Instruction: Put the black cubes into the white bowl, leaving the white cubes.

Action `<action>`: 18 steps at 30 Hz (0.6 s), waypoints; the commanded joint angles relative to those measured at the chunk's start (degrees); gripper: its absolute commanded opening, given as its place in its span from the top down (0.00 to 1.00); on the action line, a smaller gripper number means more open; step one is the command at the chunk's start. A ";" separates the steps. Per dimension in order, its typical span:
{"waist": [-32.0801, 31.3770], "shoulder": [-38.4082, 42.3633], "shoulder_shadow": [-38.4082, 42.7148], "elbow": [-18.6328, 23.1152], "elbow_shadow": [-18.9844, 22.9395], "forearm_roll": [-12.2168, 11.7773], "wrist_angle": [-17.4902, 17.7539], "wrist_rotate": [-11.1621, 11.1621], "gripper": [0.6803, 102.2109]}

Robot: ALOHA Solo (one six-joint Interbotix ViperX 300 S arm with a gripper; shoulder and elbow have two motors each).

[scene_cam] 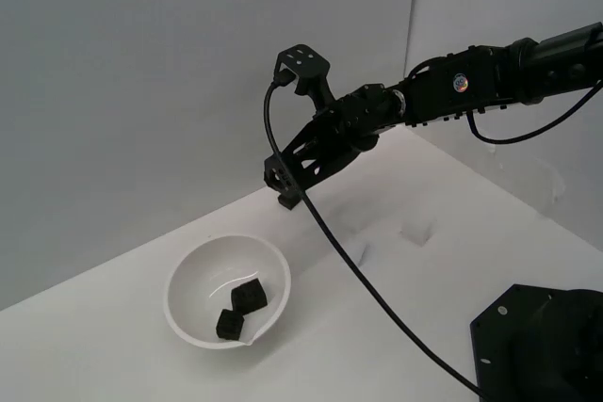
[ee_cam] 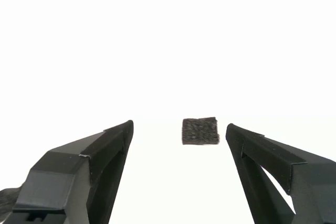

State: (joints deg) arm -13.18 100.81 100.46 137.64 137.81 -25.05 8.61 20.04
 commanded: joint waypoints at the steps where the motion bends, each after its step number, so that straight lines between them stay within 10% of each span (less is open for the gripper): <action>1: 0.53 -0.26 0.09 0.35 0.00 -0.62 -0.44 0.09 0.02; 18: 0.79 -8.09 -7.73 -0.09 -0.53 -0.62 -6.15 0.09 0.02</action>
State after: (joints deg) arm -12.13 91.85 91.58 137.64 137.81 -25.05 2.72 20.13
